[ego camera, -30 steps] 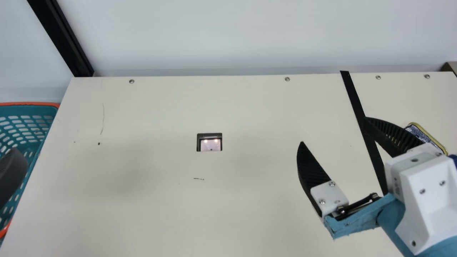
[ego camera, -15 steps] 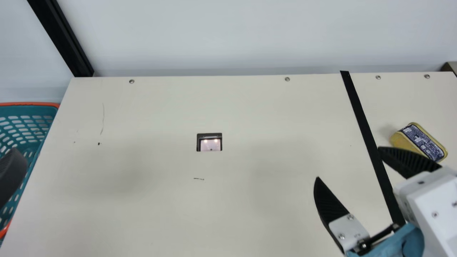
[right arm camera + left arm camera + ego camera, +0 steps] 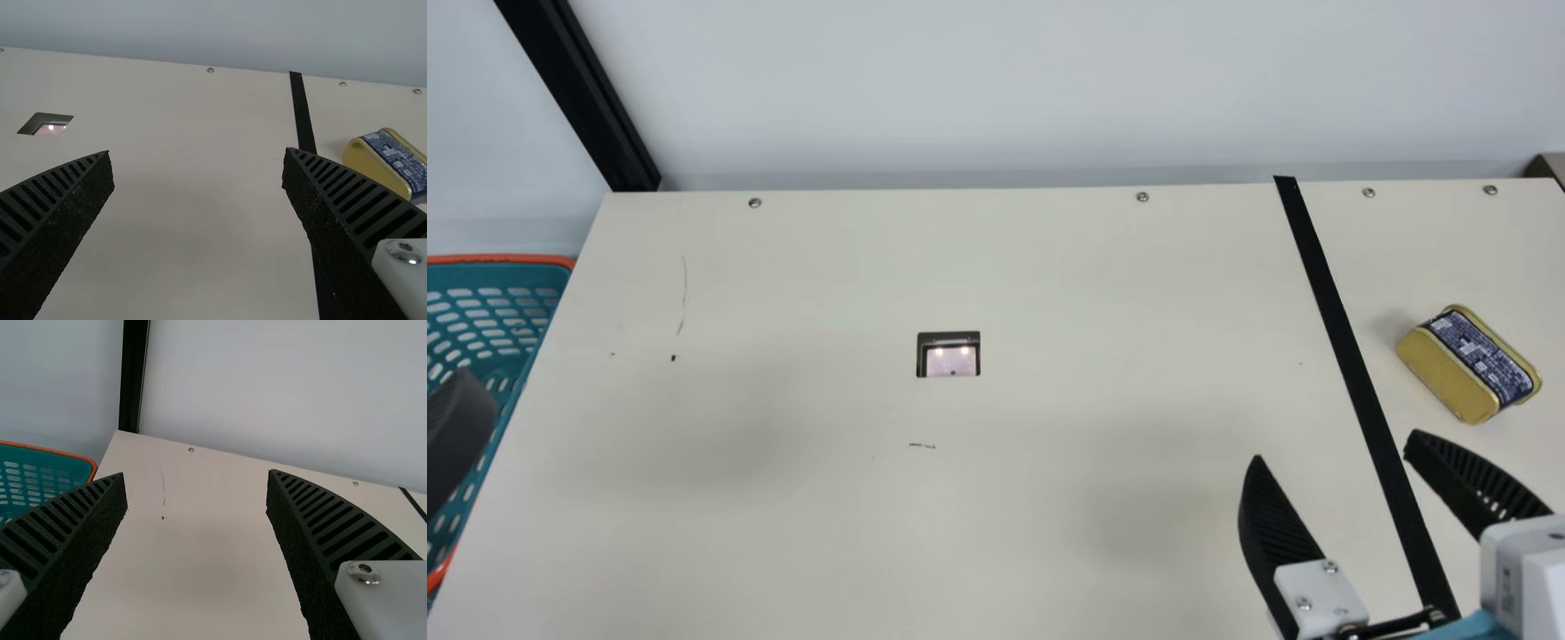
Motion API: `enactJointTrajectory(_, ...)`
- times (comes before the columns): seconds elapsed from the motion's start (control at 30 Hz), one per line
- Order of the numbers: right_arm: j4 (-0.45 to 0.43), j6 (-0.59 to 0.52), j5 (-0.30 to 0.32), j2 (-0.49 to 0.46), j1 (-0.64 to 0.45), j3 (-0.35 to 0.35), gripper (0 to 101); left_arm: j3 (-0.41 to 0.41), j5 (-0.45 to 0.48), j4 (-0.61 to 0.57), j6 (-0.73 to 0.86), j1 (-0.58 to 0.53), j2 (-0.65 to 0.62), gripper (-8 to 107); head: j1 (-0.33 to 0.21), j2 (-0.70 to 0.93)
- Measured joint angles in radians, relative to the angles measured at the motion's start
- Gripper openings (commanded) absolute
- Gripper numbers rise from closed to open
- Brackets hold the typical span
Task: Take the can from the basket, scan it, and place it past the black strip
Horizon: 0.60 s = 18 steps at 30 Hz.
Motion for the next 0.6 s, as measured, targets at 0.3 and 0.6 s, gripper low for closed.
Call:
enactJointTrajectory(0.3,0.0,0.0,-0.003,0.0,0.0,0.0,101,0.0,0.0,0.0,0.0,0.0,0.0,90,0.005,0.0)
enactJointTrajectory(0.6,0.0,0.0,-0.003,0.0,0.0,0.0,101,0.0,0.0,0.0,0.0,0.0,0.0,90,0.0,0.0)
